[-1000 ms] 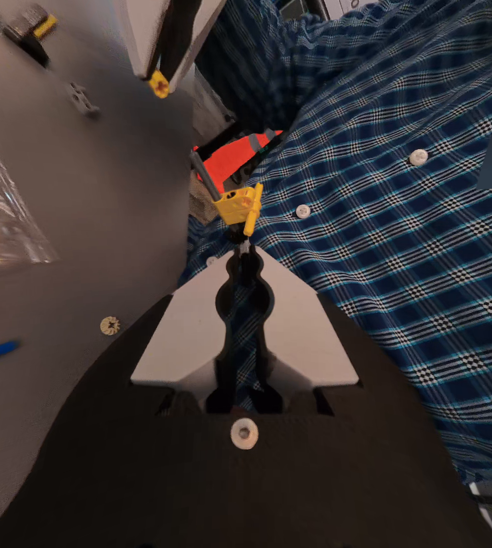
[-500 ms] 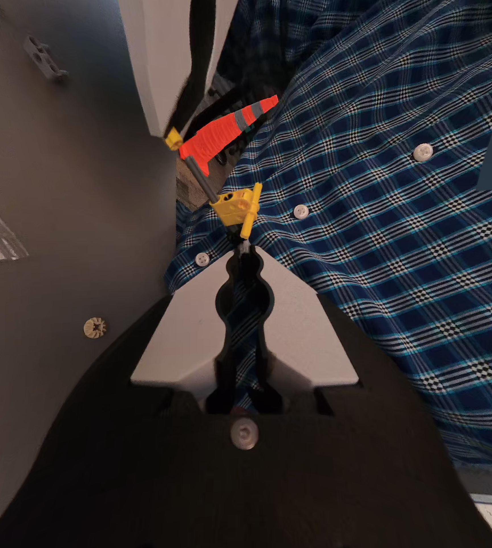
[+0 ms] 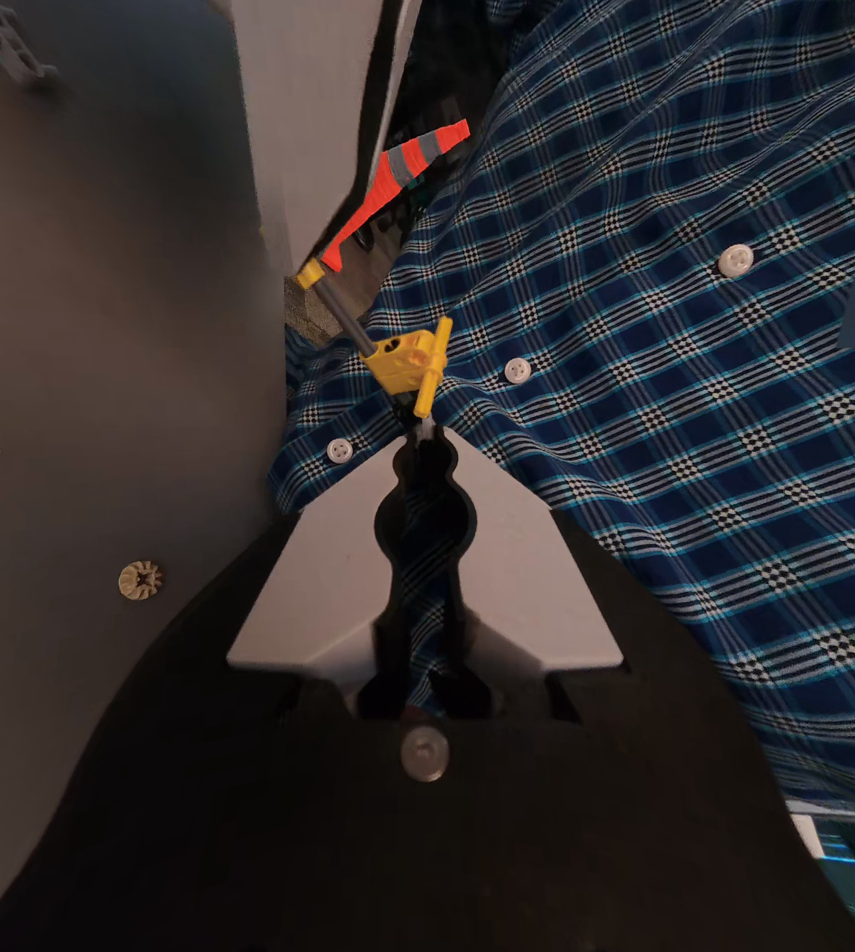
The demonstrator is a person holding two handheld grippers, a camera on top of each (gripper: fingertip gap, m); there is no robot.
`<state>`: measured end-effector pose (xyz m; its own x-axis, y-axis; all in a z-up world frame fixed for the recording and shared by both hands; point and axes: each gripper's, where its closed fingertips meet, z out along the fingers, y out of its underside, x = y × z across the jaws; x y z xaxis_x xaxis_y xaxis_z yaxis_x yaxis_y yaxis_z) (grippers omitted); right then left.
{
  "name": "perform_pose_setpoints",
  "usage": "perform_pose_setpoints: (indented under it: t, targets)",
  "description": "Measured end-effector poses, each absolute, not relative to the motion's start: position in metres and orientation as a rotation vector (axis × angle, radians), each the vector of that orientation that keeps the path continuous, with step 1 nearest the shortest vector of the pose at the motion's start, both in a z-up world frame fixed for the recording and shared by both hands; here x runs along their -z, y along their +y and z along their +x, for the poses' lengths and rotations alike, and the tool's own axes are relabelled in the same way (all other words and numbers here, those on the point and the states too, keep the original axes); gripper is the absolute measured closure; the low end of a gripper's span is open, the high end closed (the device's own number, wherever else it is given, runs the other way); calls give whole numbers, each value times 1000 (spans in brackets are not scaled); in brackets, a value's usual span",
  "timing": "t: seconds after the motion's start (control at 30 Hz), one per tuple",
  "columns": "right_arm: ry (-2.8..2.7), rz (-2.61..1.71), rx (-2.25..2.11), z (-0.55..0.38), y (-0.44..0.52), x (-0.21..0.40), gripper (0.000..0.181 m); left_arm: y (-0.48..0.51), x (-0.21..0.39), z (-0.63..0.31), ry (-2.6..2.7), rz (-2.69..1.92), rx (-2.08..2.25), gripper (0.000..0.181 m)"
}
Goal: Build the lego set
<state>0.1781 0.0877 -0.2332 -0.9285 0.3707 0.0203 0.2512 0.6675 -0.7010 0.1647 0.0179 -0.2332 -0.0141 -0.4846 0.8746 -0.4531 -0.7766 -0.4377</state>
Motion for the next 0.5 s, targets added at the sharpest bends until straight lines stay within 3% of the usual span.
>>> perform_pose_setpoints:
  t: [0.5]
  targets:
    - [-2909, -400, -1131, 184, 89, 234, 177, 13, 231, 168, 1088, -2205, 1992, 177]
